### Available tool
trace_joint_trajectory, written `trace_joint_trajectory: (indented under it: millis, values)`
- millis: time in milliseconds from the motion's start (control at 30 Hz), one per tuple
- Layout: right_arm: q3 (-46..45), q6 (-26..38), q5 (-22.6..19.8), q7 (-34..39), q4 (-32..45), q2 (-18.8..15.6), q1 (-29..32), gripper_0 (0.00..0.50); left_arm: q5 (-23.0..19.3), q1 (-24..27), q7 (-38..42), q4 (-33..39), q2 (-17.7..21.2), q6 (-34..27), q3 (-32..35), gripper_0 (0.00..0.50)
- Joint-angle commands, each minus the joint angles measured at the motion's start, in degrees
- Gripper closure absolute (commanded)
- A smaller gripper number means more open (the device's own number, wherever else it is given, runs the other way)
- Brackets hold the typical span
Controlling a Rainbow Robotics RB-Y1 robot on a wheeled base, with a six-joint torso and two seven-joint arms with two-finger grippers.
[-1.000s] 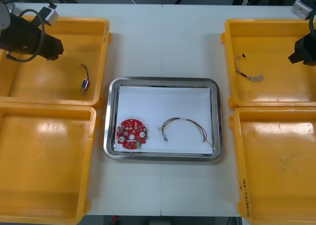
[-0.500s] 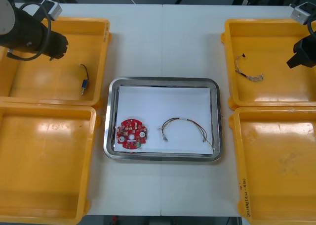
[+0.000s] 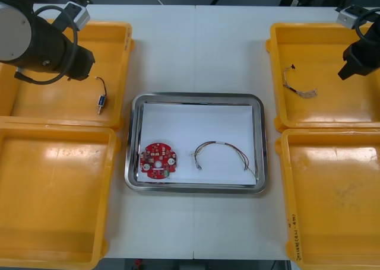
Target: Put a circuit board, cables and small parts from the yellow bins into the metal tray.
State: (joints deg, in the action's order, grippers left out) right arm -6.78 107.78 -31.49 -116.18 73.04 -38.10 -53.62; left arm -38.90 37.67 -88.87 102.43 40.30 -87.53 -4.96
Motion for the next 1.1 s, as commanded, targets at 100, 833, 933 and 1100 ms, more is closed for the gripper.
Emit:
trace_joint_trajectory:
  millis: [100,833,933,1100]
  values:
    - [0.10,-3.28,2.04,-3.00,-5.02,2.07,-6.32,0.000,2.77,-0.23,19.52,9.90,-2.50,-6.96,-2.16,0.500]
    - [0.54,-7.58,4.15,-18.47,-7.30,5.85,-6.50,0.000,14.55,1.79,42.11,11.92,-6.99,-3.26,-22.11,0.497]
    - [0.54,-7.85,4.15,-21.81,-7.30,6.29,-5.97,0.000,15.25,1.79,42.82,10.60,-7.60,-2.03,-23.43,0.497]
    - [0.54,-9.78,4.06,-25.06,-7.30,6.46,-4.65,0.000,15.87,1.88,43.78,6.73,-8.13,2.62,-25.28,0.497]
